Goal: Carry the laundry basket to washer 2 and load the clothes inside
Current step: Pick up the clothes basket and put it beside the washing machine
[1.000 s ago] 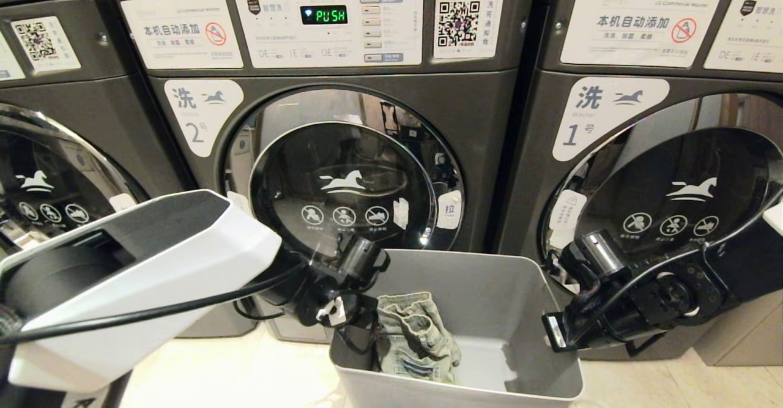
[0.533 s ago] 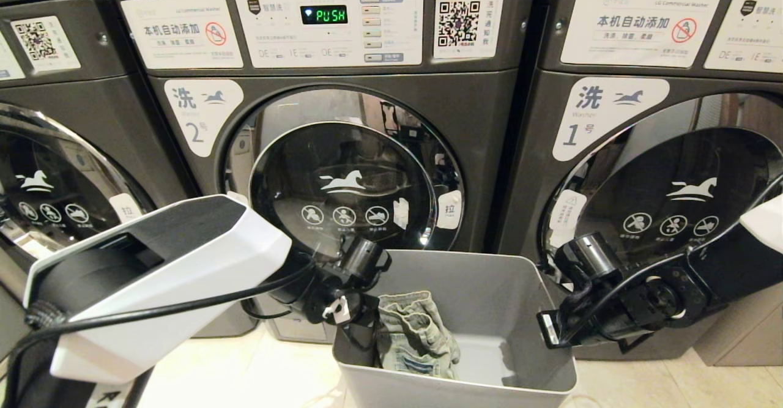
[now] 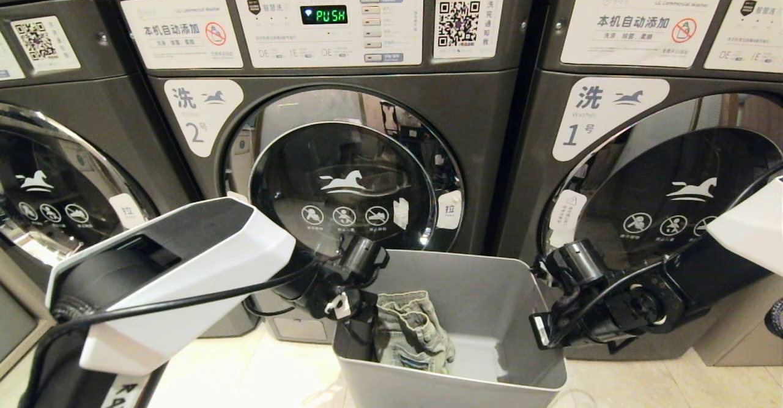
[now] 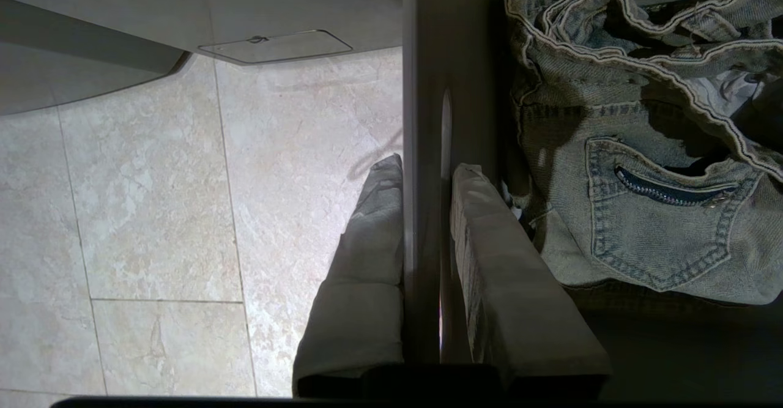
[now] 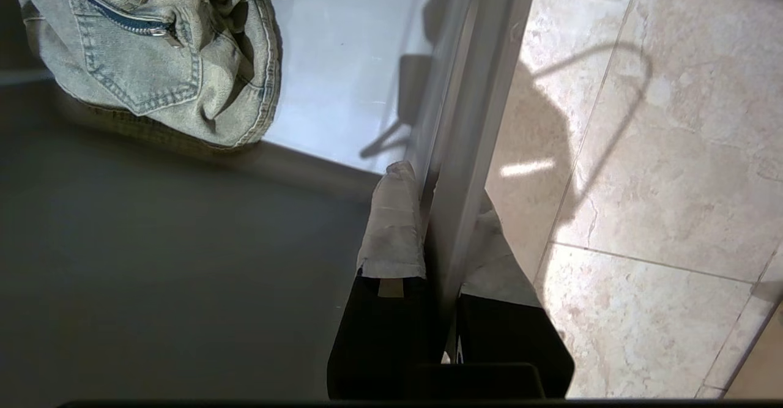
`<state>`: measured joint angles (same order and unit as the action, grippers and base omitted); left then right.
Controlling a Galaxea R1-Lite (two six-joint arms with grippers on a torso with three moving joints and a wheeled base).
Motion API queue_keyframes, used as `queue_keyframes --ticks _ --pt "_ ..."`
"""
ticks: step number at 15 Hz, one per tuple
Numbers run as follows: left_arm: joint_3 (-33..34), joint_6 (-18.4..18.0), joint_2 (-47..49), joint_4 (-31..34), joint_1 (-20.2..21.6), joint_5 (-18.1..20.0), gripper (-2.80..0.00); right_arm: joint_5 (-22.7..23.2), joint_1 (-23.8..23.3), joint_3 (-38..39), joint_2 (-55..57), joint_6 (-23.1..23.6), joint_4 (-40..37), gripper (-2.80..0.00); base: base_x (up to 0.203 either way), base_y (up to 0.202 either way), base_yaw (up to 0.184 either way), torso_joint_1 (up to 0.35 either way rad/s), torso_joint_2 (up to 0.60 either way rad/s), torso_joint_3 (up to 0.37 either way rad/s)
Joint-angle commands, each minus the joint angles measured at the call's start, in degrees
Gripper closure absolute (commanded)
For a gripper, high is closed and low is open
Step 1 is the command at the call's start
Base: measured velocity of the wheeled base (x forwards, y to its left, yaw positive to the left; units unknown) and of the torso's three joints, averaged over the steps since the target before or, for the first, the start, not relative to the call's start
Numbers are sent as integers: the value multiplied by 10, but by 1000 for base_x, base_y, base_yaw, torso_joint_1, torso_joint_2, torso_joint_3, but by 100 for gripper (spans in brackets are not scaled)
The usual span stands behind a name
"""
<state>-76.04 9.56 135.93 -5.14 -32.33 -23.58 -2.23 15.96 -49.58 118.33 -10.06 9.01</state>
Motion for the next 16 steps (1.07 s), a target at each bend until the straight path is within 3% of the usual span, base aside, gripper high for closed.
queue_keyframes --ticks 1,12,16 --pt "-2 2 10 0 2 -1 0 0 0 -2 12 -1 0 0 0 0 0 7 2 -27" --pt "-30 3 35 -2 3 -1 0 -1 0 -17 31 1 11 0 0 0 0 3 2 -182" --pt "-37 6 51 -38 5 -4 0 -2 0 -17 41 1 26 0 0 0 0 3 2 -200"
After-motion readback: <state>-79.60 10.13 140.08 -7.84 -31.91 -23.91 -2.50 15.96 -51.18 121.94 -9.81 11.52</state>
